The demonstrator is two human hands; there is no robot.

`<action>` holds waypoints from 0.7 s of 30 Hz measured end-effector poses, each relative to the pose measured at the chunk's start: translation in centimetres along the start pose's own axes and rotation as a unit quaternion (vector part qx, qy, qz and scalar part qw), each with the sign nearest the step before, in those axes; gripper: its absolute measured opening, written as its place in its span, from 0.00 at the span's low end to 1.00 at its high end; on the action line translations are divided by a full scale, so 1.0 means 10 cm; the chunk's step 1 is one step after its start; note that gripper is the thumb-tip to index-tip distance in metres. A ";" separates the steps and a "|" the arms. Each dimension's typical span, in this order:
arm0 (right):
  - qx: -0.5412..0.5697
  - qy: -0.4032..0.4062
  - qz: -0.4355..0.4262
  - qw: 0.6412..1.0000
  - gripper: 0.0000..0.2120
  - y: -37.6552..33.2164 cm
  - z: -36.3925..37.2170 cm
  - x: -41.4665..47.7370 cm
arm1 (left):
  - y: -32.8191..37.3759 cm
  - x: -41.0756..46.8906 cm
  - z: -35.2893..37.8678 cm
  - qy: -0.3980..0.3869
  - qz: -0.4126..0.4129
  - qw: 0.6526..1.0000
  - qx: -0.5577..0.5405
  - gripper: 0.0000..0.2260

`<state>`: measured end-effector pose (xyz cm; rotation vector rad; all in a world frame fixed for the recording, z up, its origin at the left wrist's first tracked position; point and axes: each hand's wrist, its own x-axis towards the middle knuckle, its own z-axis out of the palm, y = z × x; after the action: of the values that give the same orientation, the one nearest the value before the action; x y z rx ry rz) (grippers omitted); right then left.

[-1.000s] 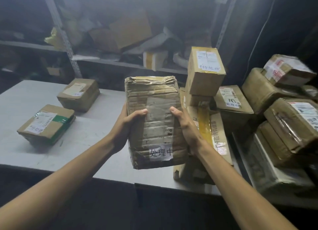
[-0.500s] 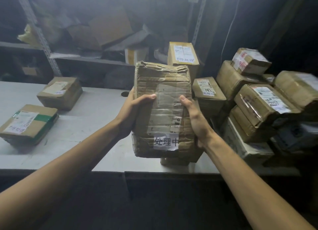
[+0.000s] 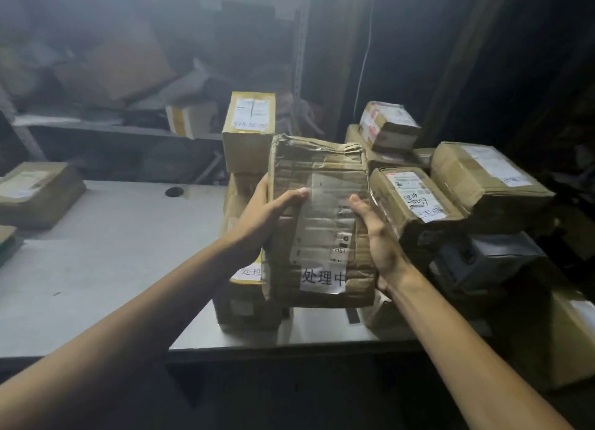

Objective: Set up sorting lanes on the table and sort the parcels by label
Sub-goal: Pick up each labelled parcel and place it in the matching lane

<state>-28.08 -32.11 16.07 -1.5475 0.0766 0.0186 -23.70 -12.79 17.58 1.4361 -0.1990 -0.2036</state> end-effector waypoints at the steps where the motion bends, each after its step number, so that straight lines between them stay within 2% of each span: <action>1: -0.003 0.007 -0.001 1.000 0.29 0.04 -0.13 0.03 | -0.05 0.05 0.13 0.004 -0.003 1.000 0.017 0.35; 6: 0.024 0.019 0.049 0.998 0.30 0.20 -0.56 0.21 | -0.19 0.12 0.62 0.076 0.046 0.978 0.191 0.36; 9: 0.012 0.031 0.065 0.997 0.32 0.22 -0.66 0.31 | -0.16 0.21 0.75 0.089 0.088 0.956 0.266 0.48; 13: -0.031 0.055 0.021 0.998 0.29 0.13 -0.73 0.44 | -0.14 0.39 0.76 0.061 0.082 0.966 0.239 0.49; 17: -0.031 0.072 0.023 0.997 0.17 0.09 -0.79 0.50 | -0.15 0.50 0.77 0.041 0.050 0.967 0.246 0.52; 19: -0.041 0.061 0.038 0.997 0.17 0.09 -0.81 0.53 | -0.19 0.53 0.80 0.037 0.041 0.968 0.243 0.49; 21: -0.046 0.062 0.056 0.995 0.23 0.10 -0.82 0.55 | -0.25 0.57 0.83 0.041 0.029 0.970 0.237 0.46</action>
<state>-22.93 -40.43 14.51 -1.6349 0.2637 0.0145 -20.39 -22.46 16.24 1.9077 -0.2316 -0.0461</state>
